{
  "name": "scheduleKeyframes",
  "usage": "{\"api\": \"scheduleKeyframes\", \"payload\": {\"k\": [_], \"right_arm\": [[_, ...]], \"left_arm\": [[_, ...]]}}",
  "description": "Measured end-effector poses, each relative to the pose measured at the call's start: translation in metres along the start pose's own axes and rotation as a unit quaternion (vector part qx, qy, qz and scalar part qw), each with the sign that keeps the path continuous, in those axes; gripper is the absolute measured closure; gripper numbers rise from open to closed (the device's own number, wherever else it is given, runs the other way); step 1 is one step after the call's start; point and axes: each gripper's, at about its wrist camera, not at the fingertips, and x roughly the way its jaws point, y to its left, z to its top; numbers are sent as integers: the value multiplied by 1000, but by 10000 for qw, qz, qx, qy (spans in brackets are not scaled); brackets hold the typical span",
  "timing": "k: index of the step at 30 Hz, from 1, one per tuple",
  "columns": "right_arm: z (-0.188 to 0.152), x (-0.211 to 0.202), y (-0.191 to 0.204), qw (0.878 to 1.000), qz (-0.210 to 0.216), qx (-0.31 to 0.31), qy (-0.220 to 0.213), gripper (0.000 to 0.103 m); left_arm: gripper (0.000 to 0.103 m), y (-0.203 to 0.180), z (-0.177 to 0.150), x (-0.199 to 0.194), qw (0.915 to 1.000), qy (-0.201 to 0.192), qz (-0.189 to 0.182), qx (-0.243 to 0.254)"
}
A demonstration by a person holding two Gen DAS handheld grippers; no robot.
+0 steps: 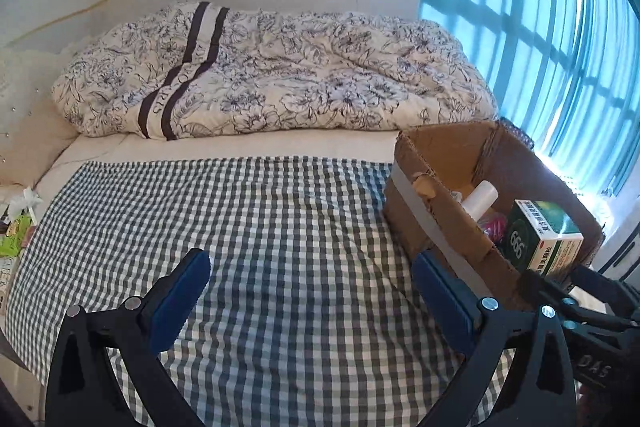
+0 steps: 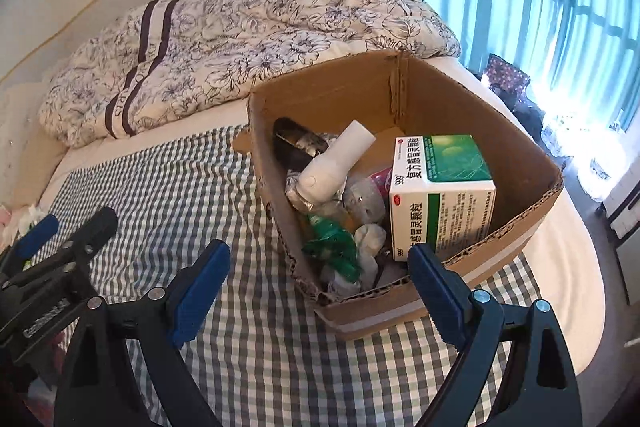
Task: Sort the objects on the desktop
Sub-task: 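Withdraw both tools from the box back over the empty bed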
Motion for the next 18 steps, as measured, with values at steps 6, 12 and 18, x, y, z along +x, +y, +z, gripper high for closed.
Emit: {"api": "scheduleKeyframes", "payload": {"k": [6, 12, 18], "right_arm": [[-1, 0, 2, 10000, -36, -21, 19, 12], [-2, 2, 2, 10000, -69, -4, 53, 12], [-3, 1, 2, 9999, -94, 6, 37, 12]], "left_arm": [[0, -6, 0, 0, 9999, 56, 80, 107], [0, -6, -5, 6, 9998, 190, 44, 51], [0, -8, -12, 3, 9997, 123, 206, 93]]}}
